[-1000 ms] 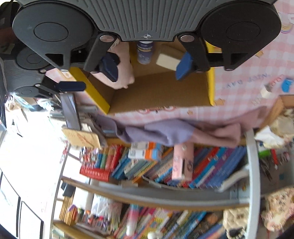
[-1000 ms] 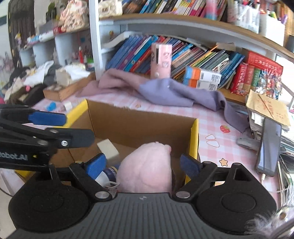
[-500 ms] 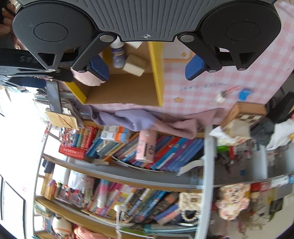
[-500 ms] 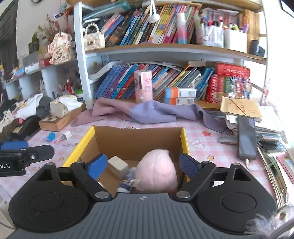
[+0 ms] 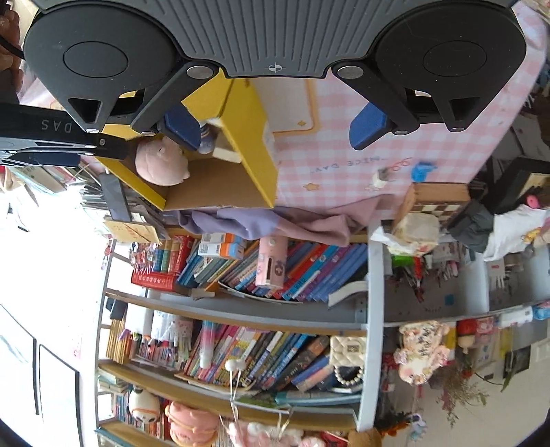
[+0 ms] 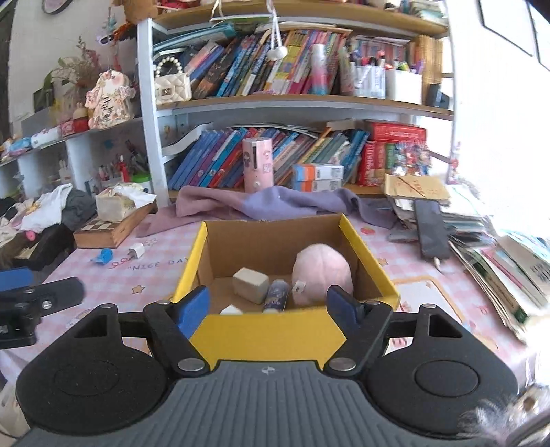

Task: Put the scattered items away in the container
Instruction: 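Lift both open tools out of the box and back away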

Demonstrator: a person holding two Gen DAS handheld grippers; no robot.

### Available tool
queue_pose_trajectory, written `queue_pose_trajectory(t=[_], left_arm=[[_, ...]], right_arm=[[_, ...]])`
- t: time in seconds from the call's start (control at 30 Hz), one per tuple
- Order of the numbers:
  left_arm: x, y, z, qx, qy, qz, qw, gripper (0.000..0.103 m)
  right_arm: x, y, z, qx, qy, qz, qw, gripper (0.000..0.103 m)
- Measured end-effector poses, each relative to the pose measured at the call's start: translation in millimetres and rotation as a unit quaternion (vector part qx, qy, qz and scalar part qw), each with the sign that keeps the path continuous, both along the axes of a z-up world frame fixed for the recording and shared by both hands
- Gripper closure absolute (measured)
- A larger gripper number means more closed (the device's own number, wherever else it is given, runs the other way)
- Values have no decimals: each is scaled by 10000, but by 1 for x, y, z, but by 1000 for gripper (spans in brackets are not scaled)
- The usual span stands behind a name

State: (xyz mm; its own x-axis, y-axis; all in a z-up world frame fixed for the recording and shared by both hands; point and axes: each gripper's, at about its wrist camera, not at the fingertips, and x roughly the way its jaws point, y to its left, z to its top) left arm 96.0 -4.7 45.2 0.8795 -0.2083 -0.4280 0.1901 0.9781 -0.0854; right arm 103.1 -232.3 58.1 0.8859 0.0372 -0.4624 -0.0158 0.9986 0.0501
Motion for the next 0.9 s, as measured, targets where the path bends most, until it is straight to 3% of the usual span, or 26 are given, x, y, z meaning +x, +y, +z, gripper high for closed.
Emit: queue_pose_trajectory(t=[0.07, 0.2, 0.4, 0.6, 0.9], left_arm=[[-14, 17, -2, -71, 51, 15, 10000, 8], [-37, 46, -9, -135, 177, 117, 9997, 8], [-64, 72, -16, 49, 335, 179, 9993, 7], [-80, 85, -27, 221, 587, 51, 9980, 7], [-99, 102, -30, 228, 655, 167, 9974, 7]], right_arm=[[-17, 13, -1, -37, 14, -164, 9999, 33], [-54, 39, -7, -179, -33, -471, 9987, 32], [-89, 62, -20, -13, 332, -622, 9975, 32], [-104, 85, -33, 34, 793, -366, 9962, 33], [-116, 108, -34, 66, 864, -90, 9962, 33]])
